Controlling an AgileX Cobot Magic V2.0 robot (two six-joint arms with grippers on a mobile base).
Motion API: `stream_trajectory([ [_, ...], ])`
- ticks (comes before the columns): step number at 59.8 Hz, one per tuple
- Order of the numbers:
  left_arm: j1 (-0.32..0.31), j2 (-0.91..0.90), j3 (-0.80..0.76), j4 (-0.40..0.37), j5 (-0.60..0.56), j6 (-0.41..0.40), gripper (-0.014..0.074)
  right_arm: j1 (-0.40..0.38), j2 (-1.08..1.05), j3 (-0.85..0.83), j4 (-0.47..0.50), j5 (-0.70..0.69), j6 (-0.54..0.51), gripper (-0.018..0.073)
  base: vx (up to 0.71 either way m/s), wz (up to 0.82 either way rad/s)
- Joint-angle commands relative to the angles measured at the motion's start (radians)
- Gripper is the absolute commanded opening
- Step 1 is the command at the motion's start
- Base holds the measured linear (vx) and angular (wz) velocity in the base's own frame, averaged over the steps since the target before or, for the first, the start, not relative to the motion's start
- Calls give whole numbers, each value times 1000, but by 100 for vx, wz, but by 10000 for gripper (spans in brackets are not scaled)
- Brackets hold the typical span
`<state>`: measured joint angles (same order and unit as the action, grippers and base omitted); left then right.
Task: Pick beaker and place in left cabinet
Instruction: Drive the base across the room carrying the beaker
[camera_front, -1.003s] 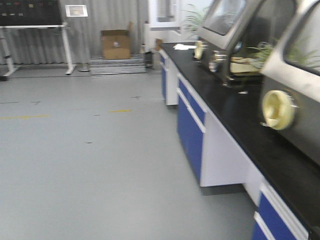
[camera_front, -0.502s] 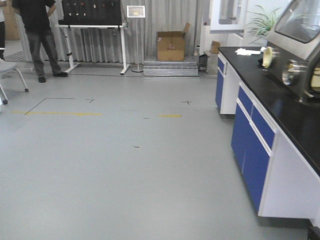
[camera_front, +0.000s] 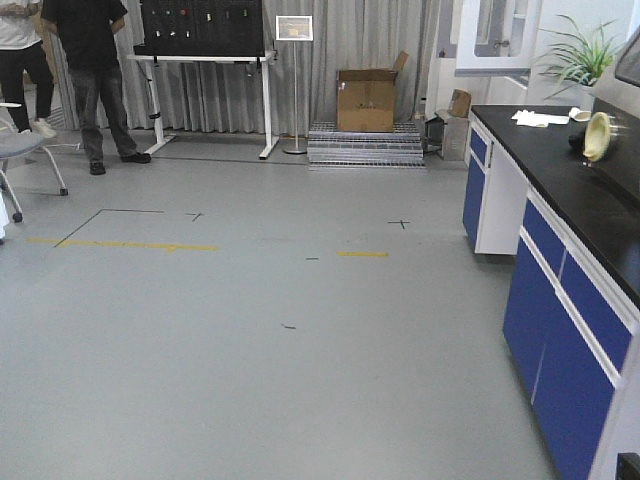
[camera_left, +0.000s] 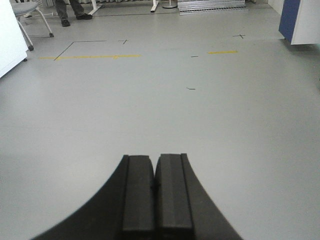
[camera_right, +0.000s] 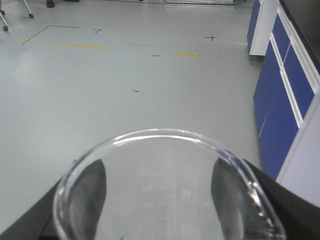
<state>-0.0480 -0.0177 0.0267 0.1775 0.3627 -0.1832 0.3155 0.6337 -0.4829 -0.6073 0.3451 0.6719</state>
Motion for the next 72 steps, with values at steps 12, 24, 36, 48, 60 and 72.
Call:
stream_trajectory([
  [12, -5, -10, -15, 3, -75, -4, 4, -4, -2, -29, -30, -66, -8, -2, 56, 5],
  [24, -5, -10, -15, 3, -75, -4, 4, -4, -2, -29, -30, -66, -8, -2, 60, 7],
  [36, -5, -10, -15, 3, -75, -4, 4, -4, -2, -29, -30, -66, -8, -2, 63, 7],
  [48, -5, -10, -15, 3, -75, -4, 4, -4, -2, -29, -30, -66, -8, -2, 65, 1],
  [60, -5, -10, -15, 3, -75, -4, 4, -4, -2, -29, -30, -66, -8, -2, 66, -7],
  [72, -5, -10, -15, 3, -75, -4, 4, -4, -2, -29, -30, -66, -8, -2, 68, -10],
])
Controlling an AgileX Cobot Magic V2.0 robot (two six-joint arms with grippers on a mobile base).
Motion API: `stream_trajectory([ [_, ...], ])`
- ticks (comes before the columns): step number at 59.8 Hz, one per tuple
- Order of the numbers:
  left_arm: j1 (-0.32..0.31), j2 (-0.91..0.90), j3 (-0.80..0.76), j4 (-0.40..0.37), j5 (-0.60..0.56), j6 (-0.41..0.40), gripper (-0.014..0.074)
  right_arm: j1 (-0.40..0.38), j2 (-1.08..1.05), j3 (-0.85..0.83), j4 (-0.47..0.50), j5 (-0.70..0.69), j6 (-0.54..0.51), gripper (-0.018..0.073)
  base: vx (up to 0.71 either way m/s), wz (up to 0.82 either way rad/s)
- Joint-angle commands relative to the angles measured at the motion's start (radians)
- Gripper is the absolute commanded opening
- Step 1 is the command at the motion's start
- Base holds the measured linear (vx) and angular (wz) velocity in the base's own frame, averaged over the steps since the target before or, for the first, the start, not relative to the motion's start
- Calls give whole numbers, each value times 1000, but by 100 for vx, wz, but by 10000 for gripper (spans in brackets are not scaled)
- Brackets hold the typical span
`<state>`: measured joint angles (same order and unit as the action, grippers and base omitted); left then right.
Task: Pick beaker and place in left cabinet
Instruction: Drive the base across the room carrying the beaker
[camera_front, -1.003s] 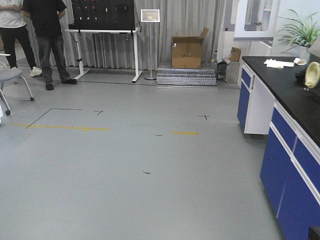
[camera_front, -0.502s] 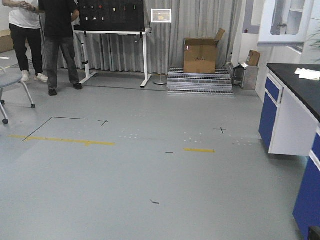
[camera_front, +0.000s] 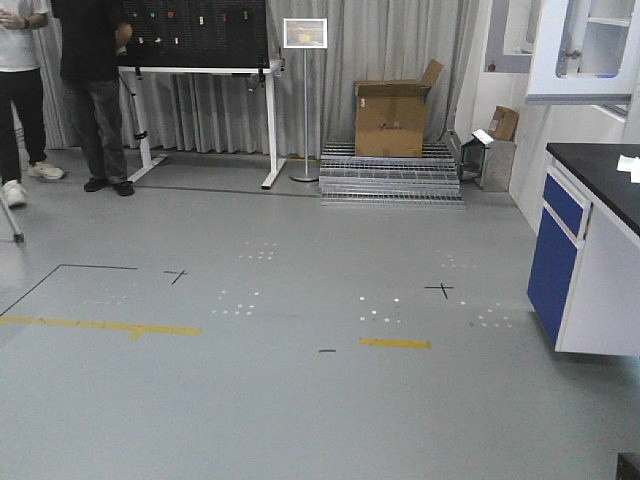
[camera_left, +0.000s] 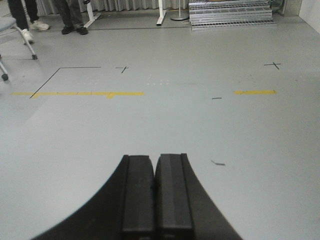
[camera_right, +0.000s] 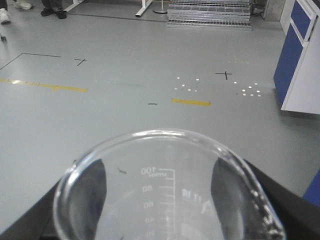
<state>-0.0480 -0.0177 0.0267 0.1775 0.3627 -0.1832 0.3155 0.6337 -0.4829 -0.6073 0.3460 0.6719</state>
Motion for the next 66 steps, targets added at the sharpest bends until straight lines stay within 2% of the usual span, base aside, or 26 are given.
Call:
stream_trajectory([
  [1, -5, -10, -15, 3, -75, -4, 4, -4, -2, -29, -30, -67, -8, -2, 68, -6],
  [66, -5, -10, -15, 3, -75, -4, 4, -4, -2, -29, -30, -67, -8, -2, 68, 4],
])
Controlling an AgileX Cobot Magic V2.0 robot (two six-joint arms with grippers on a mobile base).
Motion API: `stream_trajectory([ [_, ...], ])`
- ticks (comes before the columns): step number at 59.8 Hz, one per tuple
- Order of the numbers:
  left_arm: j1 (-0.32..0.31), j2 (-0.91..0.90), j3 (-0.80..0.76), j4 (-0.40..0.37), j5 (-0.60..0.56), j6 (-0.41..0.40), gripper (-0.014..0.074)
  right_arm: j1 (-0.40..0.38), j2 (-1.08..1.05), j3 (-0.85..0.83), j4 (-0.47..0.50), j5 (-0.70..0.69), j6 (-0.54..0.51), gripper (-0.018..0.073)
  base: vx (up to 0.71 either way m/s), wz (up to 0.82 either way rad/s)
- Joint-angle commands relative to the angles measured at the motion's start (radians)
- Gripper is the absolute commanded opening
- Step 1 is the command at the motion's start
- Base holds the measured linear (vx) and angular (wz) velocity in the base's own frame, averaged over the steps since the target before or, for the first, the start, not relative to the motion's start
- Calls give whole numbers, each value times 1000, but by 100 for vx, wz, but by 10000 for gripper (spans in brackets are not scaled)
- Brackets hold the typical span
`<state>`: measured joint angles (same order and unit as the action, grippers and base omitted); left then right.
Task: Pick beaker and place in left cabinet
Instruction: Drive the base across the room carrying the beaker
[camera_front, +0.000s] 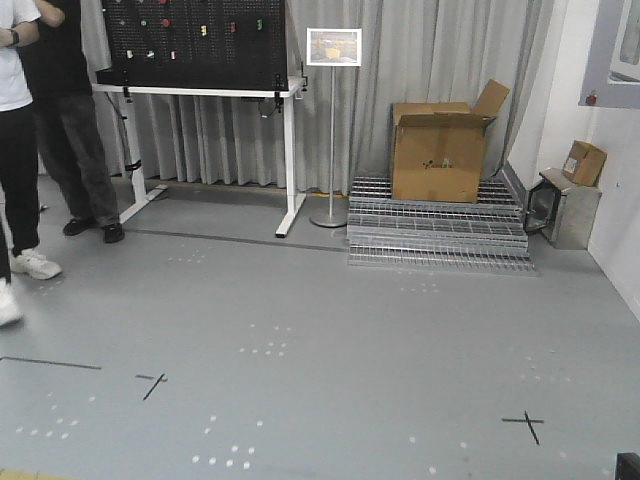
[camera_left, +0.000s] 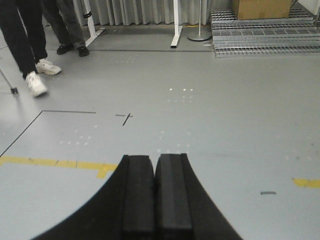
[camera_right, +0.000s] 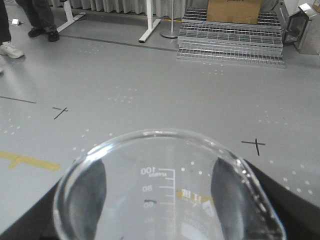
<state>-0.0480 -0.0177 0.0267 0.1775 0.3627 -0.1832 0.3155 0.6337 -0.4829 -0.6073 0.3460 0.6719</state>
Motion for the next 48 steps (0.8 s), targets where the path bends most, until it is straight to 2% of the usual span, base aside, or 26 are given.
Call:
stream_trajectory([
  [1, -5, -10, -15, 3, -75, -4, 4, -4, -2, -29, -30, -67, -8, -2, 63, -6],
  [48, -5, -10, -15, 3, -75, -4, 4, -4, 2, -29, -30, -67, -8, -1, 62, -2],
])
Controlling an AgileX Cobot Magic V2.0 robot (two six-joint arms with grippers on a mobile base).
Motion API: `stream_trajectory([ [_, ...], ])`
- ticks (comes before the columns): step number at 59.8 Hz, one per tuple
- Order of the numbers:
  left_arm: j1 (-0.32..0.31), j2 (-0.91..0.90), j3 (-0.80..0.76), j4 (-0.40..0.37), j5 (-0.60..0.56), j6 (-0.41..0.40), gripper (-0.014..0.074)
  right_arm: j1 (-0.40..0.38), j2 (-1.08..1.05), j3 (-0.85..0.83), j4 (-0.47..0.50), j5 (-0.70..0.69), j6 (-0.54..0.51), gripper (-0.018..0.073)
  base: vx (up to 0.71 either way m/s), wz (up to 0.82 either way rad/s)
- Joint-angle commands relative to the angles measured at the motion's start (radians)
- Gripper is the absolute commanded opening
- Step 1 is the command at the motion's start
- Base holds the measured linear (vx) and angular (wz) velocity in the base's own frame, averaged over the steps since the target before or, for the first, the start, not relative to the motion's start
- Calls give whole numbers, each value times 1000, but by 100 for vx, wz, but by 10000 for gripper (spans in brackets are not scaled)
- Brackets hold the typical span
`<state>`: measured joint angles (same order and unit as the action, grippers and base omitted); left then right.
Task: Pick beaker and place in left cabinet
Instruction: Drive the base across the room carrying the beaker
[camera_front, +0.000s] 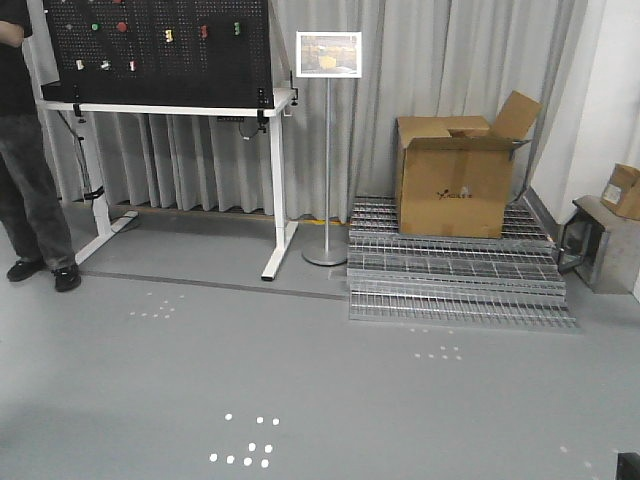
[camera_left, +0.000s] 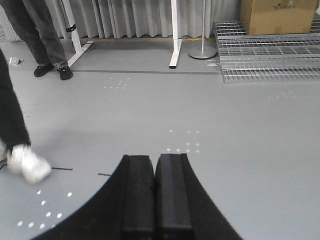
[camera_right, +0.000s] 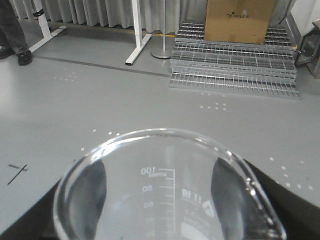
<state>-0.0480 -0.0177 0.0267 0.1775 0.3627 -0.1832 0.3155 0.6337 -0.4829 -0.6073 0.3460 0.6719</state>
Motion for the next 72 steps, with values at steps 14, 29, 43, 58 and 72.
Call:
stream_trajectory([
  [14, -5, -10, -15, 3, -75, -4, 4, -4, 2, -29, -30, -67, -8, -1, 60, 0],
  [29, -5, -10, -15, 3, -75, -4, 4, -4, 2, -29, -30, -67, -8, -1, 57, -9],
  [43, -5, -10, -15, 3, -75, -4, 4, -4, 2, -29, -30, -67, -8, -1, 55, -9],
  [58, -5, -10, -15, 3, -75, -4, 4, -4, 2, -29, -30, -67, -8, -1, 52, -4],
  [72, -5, -10, -15, 3, -75, -4, 4, -4, 2, -29, -30, -67, -8, -1, 50, 2],
])
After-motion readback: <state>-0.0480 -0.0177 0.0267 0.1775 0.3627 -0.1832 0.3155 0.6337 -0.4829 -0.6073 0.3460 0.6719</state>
